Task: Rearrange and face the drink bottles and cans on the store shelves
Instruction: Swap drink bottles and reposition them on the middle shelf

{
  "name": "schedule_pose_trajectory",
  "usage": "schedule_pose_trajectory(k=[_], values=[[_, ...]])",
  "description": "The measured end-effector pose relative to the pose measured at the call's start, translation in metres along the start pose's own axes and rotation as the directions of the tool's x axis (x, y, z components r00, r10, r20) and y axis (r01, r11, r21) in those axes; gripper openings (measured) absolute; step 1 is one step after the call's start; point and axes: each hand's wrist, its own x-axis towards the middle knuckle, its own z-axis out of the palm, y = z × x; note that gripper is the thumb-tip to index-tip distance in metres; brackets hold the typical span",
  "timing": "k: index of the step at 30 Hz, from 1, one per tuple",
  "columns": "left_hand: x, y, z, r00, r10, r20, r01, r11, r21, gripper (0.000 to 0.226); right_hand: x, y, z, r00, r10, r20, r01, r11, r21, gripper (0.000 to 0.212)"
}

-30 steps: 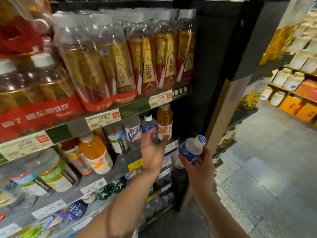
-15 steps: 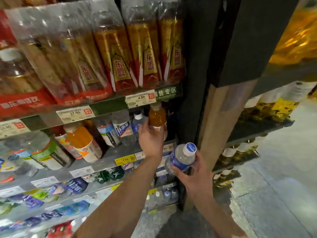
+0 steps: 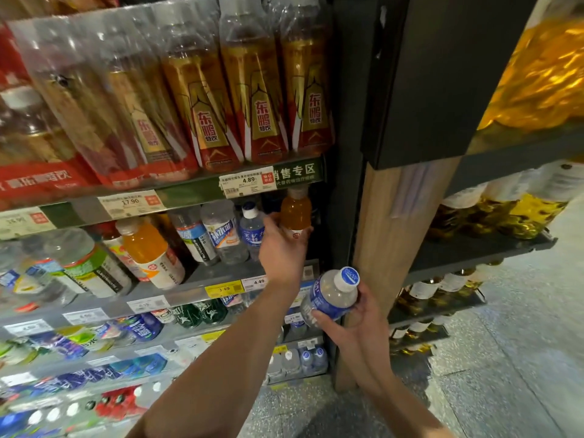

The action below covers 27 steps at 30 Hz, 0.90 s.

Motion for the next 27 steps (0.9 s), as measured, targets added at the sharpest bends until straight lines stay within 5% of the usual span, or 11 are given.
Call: schedule_pose_trajectory(k=[10,16,23,27], values=[[0.006,0.002,0.014,0.984,0.028,0.175,-0.062,0.979,0.193,0.076,-0.003,0.012,-0.008,0.998,0.047,0.046,-0.046,0.999,-0.016,0.100],[0.011,-0.003,0.018,0.985,-0.037,0.171,0.022,0.996,0.087,0.067,-0.010,0.011,-0.011,0.998,0.044,0.040,-0.043,0.999,-0.020,0.088],[0.002,-0.022,0.008,0.978,0.123,0.168,-0.120,0.992,-0.031,0.068,-0.015,0.007,-0.013,1.000,0.011,0.027,-0.011,1.000,0.016,0.076],[-0.005,-0.026,-0.011,0.982,0.106,0.158,-0.073,0.977,-0.201,0.065,-0.013,0.004,-0.006,1.000,-0.016,-0.004,0.016,0.999,0.050,0.076]])
